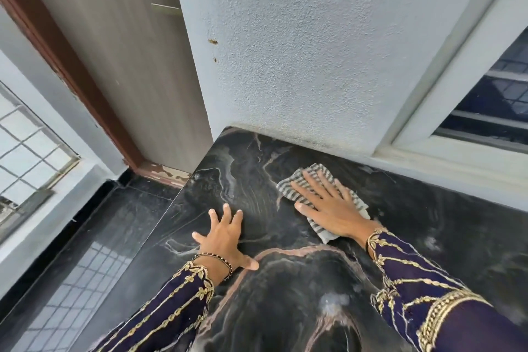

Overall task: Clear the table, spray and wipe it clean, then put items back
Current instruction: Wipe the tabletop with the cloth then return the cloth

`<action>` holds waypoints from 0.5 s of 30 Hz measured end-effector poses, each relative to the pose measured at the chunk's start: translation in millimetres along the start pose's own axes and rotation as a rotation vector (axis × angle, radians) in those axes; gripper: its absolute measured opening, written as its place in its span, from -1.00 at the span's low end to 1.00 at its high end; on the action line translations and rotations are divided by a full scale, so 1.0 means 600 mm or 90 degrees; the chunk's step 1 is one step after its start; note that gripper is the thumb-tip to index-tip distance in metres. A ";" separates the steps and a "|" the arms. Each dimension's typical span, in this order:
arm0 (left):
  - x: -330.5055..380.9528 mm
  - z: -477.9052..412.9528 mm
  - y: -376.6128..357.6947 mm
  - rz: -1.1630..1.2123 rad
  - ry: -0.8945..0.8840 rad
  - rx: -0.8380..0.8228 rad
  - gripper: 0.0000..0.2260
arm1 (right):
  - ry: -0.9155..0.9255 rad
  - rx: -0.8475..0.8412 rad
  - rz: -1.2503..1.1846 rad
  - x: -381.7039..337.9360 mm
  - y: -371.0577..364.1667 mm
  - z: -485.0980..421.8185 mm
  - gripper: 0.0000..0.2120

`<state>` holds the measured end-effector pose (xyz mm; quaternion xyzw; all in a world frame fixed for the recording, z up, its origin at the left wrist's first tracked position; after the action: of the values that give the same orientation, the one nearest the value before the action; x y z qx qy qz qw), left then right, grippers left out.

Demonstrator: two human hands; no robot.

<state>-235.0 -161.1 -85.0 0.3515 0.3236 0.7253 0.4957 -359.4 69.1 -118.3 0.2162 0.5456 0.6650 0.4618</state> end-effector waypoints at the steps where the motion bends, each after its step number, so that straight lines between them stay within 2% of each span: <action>1: -0.003 0.022 -0.012 -0.023 -0.035 0.040 -0.06 | 0.006 -0.001 -0.002 -0.019 -0.011 0.021 -0.45; 3: -0.006 0.066 -0.043 -0.076 -0.086 0.105 -0.28 | 0.025 0.001 -0.004 -0.056 -0.033 0.056 -0.46; 5: -0.011 0.116 -0.075 -0.045 -0.106 0.127 -0.37 | 0.049 0.007 0.002 -0.098 -0.057 0.098 -0.45; 10: -0.031 0.229 -0.122 0.050 -0.142 0.158 -0.43 | 0.098 0.006 -0.005 -0.207 -0.114 0.222 -0.49; 15: -0.068 0.326 -0.164 0.044 -0.181 0.162 -0.40 | 0.175 -0.006 0.007 -0.297 -0.175 0.339 -0.58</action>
<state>-13.5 -146.4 -66.9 0.5212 0.3274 0.6383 0.4623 -73.0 22.3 -113.5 0.1238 0.5992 0.6937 0.3801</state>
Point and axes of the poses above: each hand's wrist, its own z-axis away from the middle knuckle, its own y-axis out of the back of the hand, x = y × z, the point moved 2 cm from there along -z, towards the middle knuckle
